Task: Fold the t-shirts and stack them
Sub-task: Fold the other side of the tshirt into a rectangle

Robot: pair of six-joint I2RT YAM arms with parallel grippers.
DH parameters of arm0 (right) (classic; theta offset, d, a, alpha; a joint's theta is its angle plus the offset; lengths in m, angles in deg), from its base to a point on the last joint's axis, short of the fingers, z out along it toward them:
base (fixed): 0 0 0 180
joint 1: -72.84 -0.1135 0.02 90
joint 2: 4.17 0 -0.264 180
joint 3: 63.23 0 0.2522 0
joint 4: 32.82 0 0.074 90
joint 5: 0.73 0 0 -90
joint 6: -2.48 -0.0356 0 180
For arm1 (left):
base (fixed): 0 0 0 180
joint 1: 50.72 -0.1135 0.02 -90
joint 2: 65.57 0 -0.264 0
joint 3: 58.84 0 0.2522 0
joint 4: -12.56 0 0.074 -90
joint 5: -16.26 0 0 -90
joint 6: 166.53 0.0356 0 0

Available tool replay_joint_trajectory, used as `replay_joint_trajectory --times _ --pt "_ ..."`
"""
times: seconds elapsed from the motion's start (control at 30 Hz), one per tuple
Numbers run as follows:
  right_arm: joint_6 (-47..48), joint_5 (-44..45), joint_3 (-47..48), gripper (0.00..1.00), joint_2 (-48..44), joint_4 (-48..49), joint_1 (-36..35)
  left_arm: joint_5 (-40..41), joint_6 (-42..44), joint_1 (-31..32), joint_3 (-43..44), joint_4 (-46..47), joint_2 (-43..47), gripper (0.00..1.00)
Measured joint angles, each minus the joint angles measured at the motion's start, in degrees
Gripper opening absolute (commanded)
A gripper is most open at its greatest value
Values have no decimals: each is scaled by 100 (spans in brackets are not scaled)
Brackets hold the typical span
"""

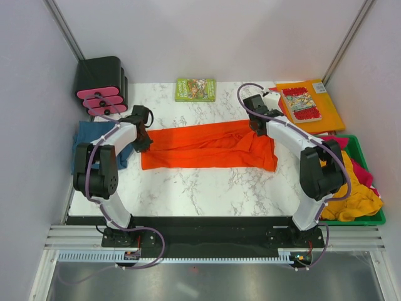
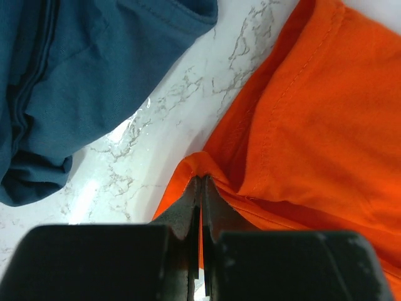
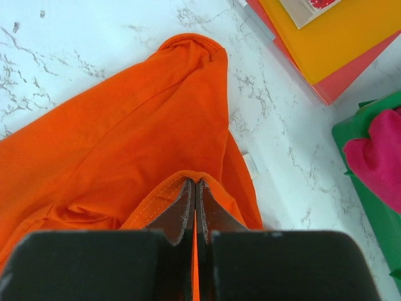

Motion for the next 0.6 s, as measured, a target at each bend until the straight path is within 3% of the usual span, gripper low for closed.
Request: replay_joint_trajectory --times 0.5,0.53,0.57,0.6 --pt "2 9 205 0 199 120 260 0 35 76 313 26 -57 2" --pt "0 7 205 5 212 122 267 0 35 76 304 31 -57 4" --pt "2 2 205 24 212 122 269 0 35 76 295 26 -57 10" --pt "7 -11 205 32 212 131 269 0 35 76 282 22 -57 21"
